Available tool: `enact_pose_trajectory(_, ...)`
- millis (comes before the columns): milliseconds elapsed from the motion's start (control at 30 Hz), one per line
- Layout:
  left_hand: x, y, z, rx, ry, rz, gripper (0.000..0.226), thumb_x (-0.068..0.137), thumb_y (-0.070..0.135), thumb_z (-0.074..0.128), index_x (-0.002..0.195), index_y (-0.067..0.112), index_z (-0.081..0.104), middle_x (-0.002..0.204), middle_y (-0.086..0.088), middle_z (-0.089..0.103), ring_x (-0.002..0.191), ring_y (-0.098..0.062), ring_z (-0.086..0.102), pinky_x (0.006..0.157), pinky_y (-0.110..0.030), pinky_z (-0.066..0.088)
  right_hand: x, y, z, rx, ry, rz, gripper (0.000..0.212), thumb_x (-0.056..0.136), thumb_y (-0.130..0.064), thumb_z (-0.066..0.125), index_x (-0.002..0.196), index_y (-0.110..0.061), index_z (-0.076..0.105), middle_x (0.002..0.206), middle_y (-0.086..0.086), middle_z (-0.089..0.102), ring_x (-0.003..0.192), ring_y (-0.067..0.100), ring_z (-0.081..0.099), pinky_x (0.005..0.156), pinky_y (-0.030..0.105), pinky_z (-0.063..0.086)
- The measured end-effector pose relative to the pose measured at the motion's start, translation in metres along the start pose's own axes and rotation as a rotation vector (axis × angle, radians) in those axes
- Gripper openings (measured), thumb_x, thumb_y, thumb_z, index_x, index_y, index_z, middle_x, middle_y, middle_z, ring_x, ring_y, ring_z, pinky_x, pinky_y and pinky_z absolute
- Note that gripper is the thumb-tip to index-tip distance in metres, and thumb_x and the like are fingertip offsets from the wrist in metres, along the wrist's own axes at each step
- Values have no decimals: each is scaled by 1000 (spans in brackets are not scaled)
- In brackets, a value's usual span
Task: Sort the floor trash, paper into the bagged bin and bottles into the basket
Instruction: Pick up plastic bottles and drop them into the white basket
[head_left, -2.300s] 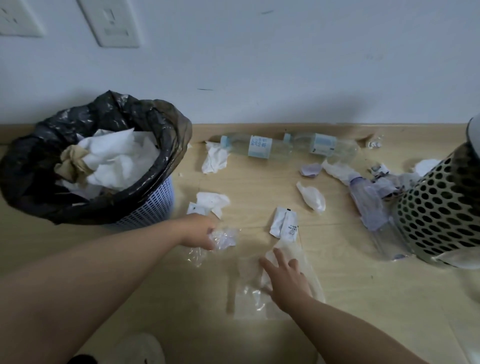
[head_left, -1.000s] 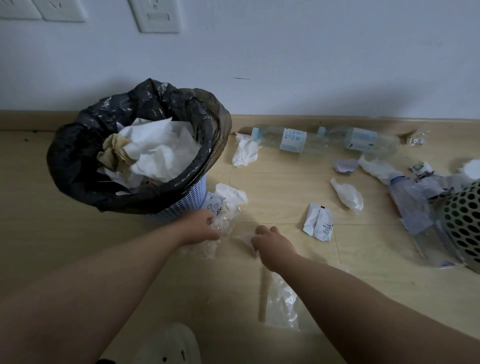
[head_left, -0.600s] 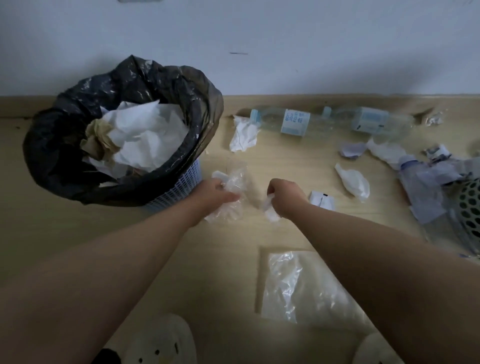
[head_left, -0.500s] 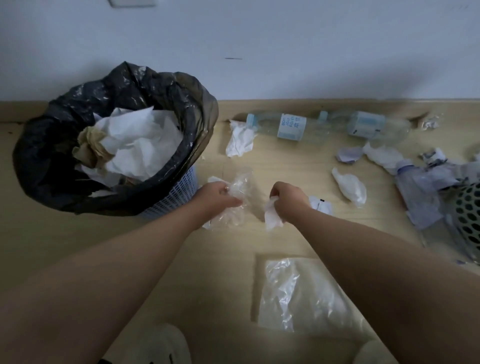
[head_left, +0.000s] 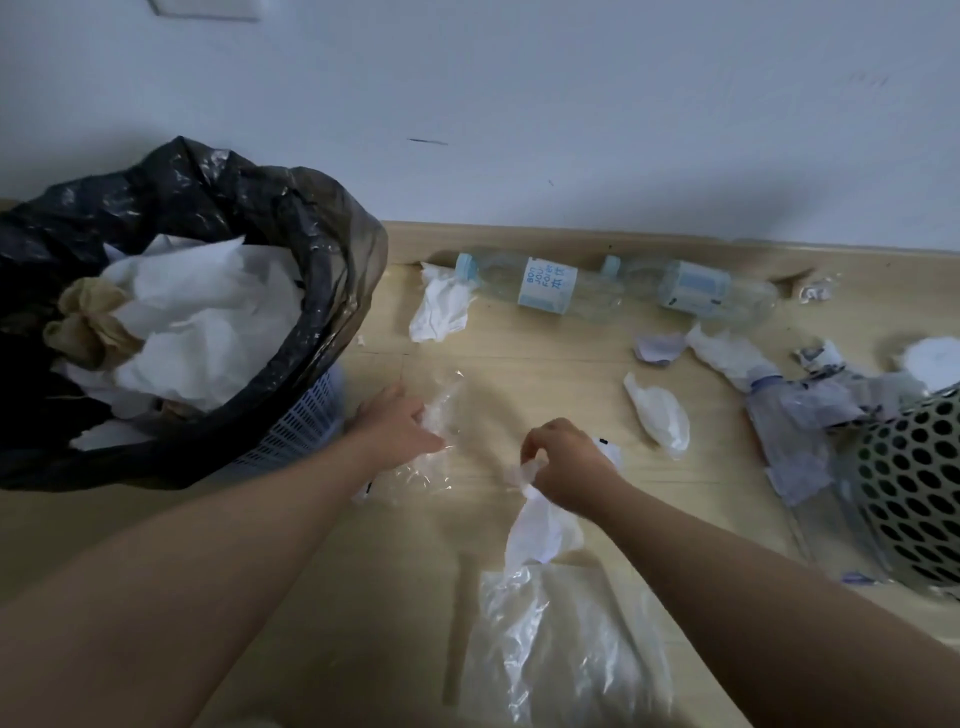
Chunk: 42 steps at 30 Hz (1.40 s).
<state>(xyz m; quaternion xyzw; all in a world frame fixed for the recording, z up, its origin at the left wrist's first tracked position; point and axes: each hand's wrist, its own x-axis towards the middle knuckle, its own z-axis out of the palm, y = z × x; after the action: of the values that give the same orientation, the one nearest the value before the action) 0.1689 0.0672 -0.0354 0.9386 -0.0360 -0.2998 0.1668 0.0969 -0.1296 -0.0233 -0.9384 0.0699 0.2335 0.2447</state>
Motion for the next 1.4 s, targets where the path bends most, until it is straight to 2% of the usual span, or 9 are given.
enact_pose_trajectory(100, 3, 8, 8, 74, 58, 43, 29, 79, 46, 59, 91, 20, 54, 111, -1, 55, 106, -27, 52, 82, -31, 40, -21, 13, 16, -170, -188, -81, 22, 87, -11, 51, 101, -21, 64, 140, -3, 33, 125, 24, 32, 87, 35, 40)
enact_pose_trajectory(233, 0, 24, 13, 119, 157, 84, 27, 82, 36, 55, 67, 20, 40, 83, 3, 55, 90, -25, 57, 69, -28, 33, -30, 17, 30, -333, -147, -138, 27, 87, 1, 44, 103, -15, 59, 125, 5, 41, 112, 25, 43, 68, 32, 42)
enact_pose_trajectory(400, 1, 41, 7, 78, 238, 143, 37, 81, 38, 56, 60, 18, 34, 70, 6, 45, 86, -26, 55, 69, -30, 30, -11, 10, 19, -1, -58, 43, 30, 78, 8, 41, 91, -14, 56, 104, 8, 55, 92, 26, 53, 64, 26, 35)
enact_pose_trajectory(567, -4, 59, -8, -152, 328, 129, 19, 80, 31, 57, 78, 13, 53, 78, -3, 58, 83, -29, 57, 70, -33, 43, 14, -5, -13, 573, 235, 214, 23, 77, 5, 44, 69, -16, 51, 68, -1, 54, 63, 18, 50, 53, 23, 42)
enact_pose_trajectory(733, -7, 76, -35, -449, 363, 76, 18, 84, 24, 56, 72, 20, 43, 70, 2, 46, 67, -21, 46, 55, -29, 36, 25, -37, -39, 1038, 325, 202, 22, 82, 4, 49, 71, -14, 52, 72, 2, 55, 65, 17, 54, 60, 28, 51)
enact_pose_trajectory(833, -14, 86, -58, -792, 361, 62, 17, 84, 22, 57, 99, 18, 52, 86, -1, 57, 74, -18, 55, 64, -33, 49, 24, -61, -57, 1232, 341, 133, 25, 81, 8, 48, 70, -14, 51, 72, 3, 55, 67, 18, 55, 60, 27, 53)
enact_pose_trajectory(1033, -38, 92, -109, -1288, 379, 82, 17, 87, 12, 60, 102, 12, 51, 104, -14, 62, 95, -32, 64, 83, -47, 55, 17, -110, -93, 1370, 401, -50, 26, 79, 5, 52, 66, -17, 50, 58, -2, 53, 49, 11, 47, 44, 17, 37)
enact_pose_trajectory(1200, -58, 78, -136, -1547, 301, 125, 11, 92, 7, 54, 103, 9, 51, 98, -12, 64, 70, -20, 68, 51, -31, 57, 10, -132, -95, 1351, 398, -159, 26, 76, 3, 62, 64, -17, 51, 71, 2, 56, 63, 15, 50, 50, 19, 40)
enact_pose_trajectory(1400, -64, 61, -149, -1586, 153, 103, 10, 93, 11, 52, 102, 10, 56, 92, -11, 67, 59, -19, 71, 47, -28, 55, 0, -138, -91, 1317, 318, -214, 24, 77, 5, 63, 66, -15, 54, 66, -1, 58, 50, 7, 51, 43, 15, 40)
